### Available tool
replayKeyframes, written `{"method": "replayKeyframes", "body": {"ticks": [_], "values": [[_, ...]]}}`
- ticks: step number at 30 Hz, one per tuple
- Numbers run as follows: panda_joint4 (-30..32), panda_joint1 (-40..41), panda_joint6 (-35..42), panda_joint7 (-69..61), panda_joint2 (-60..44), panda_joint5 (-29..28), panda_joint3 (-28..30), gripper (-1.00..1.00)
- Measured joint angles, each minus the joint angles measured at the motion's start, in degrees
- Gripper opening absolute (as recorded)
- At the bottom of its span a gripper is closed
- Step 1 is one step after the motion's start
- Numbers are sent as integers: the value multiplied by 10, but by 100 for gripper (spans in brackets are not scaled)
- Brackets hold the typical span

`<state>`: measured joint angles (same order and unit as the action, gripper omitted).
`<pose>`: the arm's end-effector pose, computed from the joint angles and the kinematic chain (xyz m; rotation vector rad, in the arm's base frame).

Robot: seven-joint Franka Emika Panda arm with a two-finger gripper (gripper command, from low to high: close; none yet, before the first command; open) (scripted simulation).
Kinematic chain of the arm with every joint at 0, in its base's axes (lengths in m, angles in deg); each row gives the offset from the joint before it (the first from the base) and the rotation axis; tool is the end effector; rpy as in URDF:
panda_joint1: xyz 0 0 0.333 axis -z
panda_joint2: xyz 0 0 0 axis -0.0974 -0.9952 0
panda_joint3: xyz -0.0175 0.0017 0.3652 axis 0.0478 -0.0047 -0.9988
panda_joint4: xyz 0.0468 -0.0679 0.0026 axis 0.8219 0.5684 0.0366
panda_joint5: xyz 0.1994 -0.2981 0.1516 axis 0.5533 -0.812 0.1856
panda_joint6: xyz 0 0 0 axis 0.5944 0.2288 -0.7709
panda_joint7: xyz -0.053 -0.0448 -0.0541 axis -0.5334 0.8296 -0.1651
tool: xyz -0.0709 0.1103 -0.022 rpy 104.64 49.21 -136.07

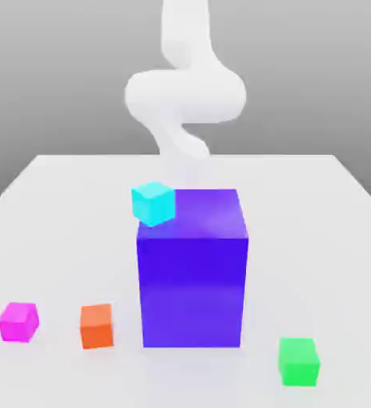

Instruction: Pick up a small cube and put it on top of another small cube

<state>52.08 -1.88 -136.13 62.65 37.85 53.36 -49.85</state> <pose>0.3619 -0.0232 0.6889 -2.4011 1.2377 -0.9456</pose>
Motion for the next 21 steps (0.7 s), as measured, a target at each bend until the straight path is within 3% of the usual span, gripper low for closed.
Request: {"method": "replayKeyframes", "body": {"ticks": [14, 21], "values": [[77, 171, -136, 296, -294, -27, 39, 0], [116, 246, -204, 411, -440, 4, 76, 0]]}}
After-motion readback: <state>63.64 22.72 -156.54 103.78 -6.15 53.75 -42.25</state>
